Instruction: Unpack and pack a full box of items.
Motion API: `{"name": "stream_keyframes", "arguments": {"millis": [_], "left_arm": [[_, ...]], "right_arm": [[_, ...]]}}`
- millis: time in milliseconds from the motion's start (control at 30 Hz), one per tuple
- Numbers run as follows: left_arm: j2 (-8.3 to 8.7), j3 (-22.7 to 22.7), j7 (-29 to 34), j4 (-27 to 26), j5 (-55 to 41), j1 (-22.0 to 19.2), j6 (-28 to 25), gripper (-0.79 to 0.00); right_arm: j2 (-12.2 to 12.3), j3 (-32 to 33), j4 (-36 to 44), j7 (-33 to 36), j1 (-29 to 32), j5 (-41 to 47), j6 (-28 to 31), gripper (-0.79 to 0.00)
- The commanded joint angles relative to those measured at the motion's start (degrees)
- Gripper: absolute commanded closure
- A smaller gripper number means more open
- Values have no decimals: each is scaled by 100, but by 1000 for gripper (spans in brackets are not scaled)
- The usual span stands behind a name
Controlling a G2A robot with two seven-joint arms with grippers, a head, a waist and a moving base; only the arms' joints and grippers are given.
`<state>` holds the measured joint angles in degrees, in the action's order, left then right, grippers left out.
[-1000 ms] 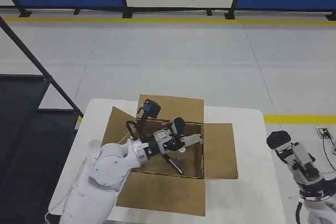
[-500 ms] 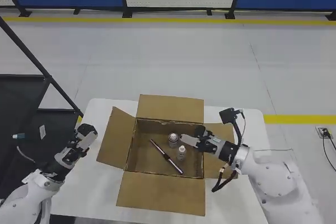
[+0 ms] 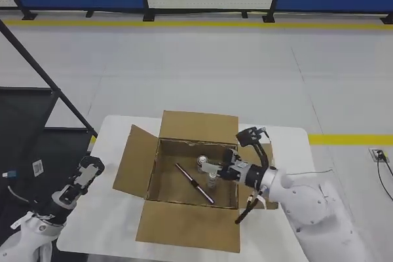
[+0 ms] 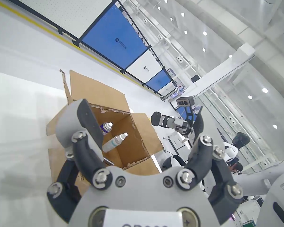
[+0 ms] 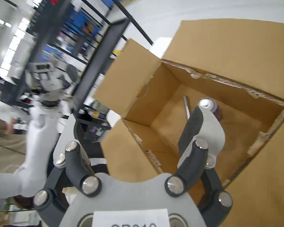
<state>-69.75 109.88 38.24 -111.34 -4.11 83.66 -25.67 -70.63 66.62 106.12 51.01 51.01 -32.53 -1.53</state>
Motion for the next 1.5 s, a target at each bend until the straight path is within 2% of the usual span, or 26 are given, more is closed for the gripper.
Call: {"name": "stream_keyframes", "arguments": {"millis": [0,100,167,433,633,733,767,800,933,967,1033,1067,1267,1367,1467], "left_arm": [[6,-69,-75,-4,7,-31,75,-785],[18,-78,-197,23,-31,-73,175,-785],[30,-49,-209,43,-104,-68,203,-785],[57,31,-179,75,-235,-1,198,-785],[57,31,-179,75,-235,-1,198,-785],[57,31,-179,75,-235,-1,198,-785],[57,31,-179,75,-235,-1,198,-785],[57,31,-179,75,-235,-1,198,-785],[57,31,-179,75,-235,-1,198,-785],[57,31,-179,75,-235,-1,198,-785],[57,31,-179,75,-235,-1,198,-785],[57,31,-179,75,-235,-1,198,-785],[57,31,-179,75,-235,-1,198,-785],[57,31,-179,75,-235,-1,198,-785],[57,31,-179,75,-235,-1,198,-785]], "right_arm": [[-24,-474,-77,291,-323,-1219,-464,-785],[-112,-1246,-356,755,-809,-2387,-787,-785],[-190,-1651,-659,1021,-1100,-2714,-759,-785],[-528,-2438,-2160,1543,-1951,-2771,-737,-785],[-720,-2632,-2981,1553,-2228,-2414,-534,-785],[-795,-2692,-3284,1520,-2286,-2294,-476,-717],[-814,-2700,-3381,1505,-2307,-2258,-430,-453],[-834,-2707,-3452,1478,-2320,-2223,-405,-382],[-904,-2743,-3654,1430,-2343,-2155,-384,-348],[-917,-2745,-3689,1416,-2353,-2152,-375,-314],[-941,-2733,-3706,1389,-2349,-2120,-380,-166],[-946,-2722,-3704,1387,-2348,-2129,-377,0],[-888,-2512,-3233,1493,-2195,-2382,-534,0],[-757,-2239,-2447,1685,-1917,-2763,-681,0],[-567,-1781,-1213,1974,-1417,-3310,-878,0]]}}
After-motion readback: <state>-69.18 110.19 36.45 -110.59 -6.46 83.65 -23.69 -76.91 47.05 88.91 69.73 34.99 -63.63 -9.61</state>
